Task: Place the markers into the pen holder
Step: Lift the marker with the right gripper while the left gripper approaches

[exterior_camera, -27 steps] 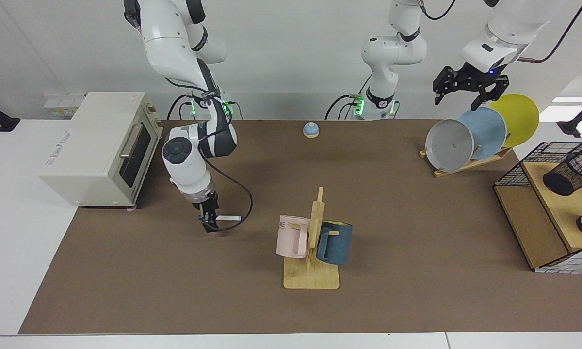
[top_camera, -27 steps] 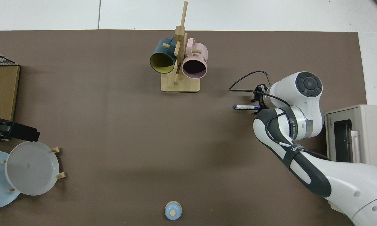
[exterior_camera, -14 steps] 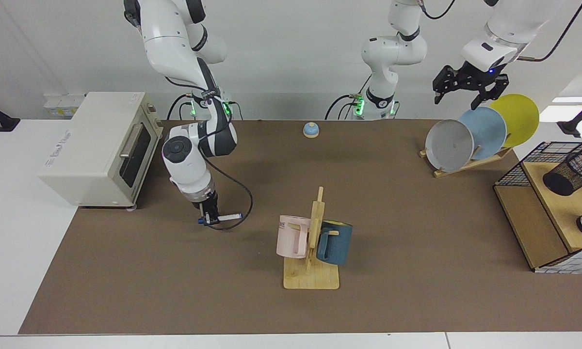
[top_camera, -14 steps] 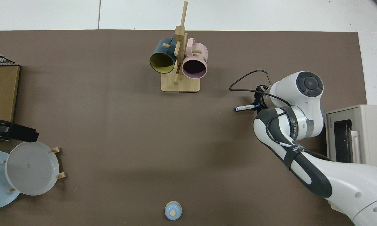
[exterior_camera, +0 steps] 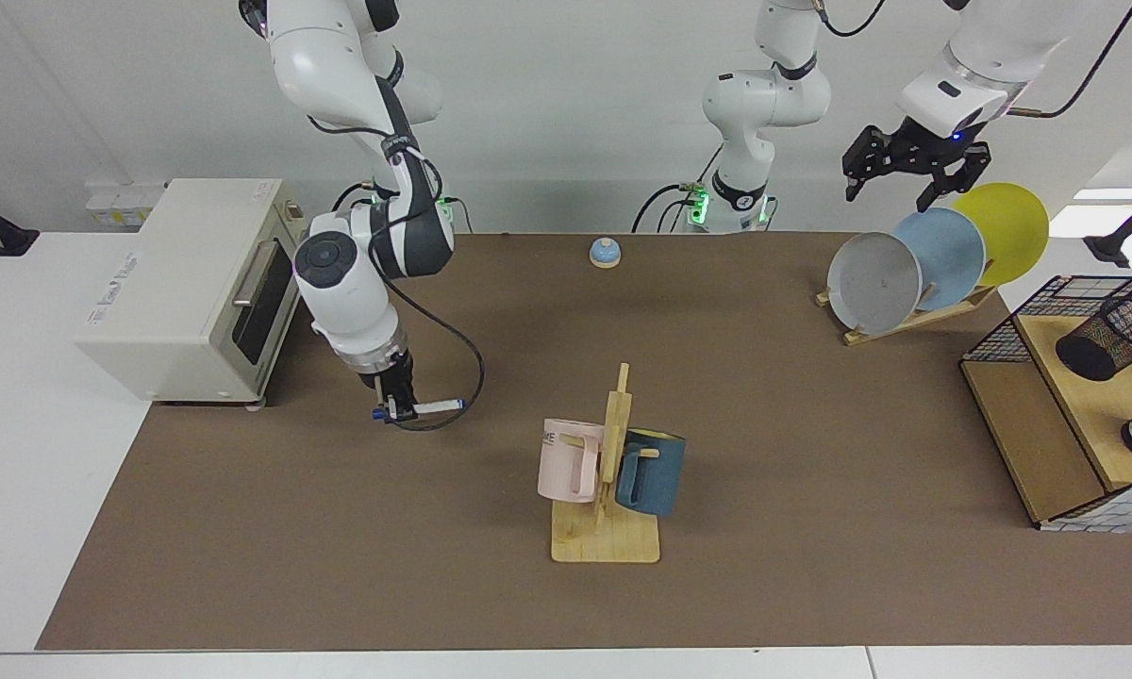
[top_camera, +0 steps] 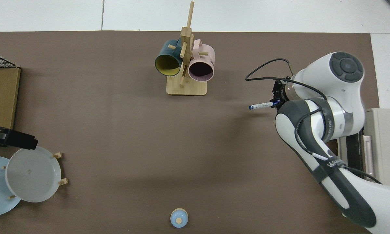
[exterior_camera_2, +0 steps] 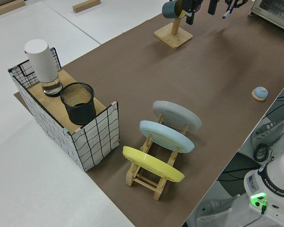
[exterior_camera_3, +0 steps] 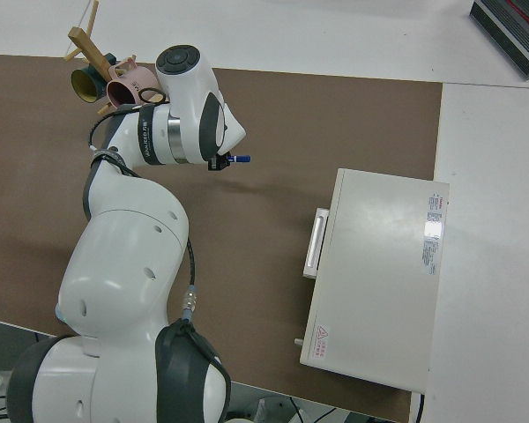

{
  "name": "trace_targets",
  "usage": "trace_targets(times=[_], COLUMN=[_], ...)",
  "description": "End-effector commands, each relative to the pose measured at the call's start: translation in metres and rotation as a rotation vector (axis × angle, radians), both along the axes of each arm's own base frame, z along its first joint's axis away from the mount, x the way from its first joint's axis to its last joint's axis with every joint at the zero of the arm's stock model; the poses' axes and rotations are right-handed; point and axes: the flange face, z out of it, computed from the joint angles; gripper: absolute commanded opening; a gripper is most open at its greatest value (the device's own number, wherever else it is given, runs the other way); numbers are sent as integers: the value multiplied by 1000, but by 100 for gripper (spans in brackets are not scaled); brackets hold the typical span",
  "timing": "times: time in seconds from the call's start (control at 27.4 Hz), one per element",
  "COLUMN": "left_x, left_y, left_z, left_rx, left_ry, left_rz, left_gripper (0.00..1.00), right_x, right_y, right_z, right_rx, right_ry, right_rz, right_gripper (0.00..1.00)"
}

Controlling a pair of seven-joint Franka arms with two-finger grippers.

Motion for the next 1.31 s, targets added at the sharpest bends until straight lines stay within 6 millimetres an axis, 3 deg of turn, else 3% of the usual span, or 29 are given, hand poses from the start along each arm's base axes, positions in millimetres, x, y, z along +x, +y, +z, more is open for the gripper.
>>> trace_targets(times=[0.0,0.11,0.26,0.36,0.55,0.66,0.84,0.98,1.06,1.17,1.28], left_x=[-9,-9,-10,-10,-11,-12,-22,-28,-29,-31,-32], left_y=[-1,-6,-9,-13,-21,-35,-83,-116,-130,-143,-153], left_z=[2,2,1,2,2,2,4,3,4,6,2], left_rx=[16,10,10,11,11,13,21,21,4,-46,-119], left_ry=[8,6,17,14,15,15,11,-5,-27,-60,-75], left_rz=[11,1,-7,-14,-31,-67,-165,-265,-376,-544,-642], left_gripper=[100,100,100,100,100,100,100,98,93,93,93], right_x=[-15,-27,-49,-66,-97,-112,-130,-139,-139,-152,-155], right_y=[5,21,21,21,43,72,124,148,164,200,211], right_z=[61,96,136,157,195,203,207,216,213,205,201], right_rx=[-16,-8,-14,-17,99,126,141,170,196,201,202], right_ry=[18,25,13,30,40,57,57,16,11,7,11], right_rz=[25,48,54,55,53,41,-17,-87,-142,-153,-170], right_gripper=[0,0,0,0,0,0,0,0,0,0,0])
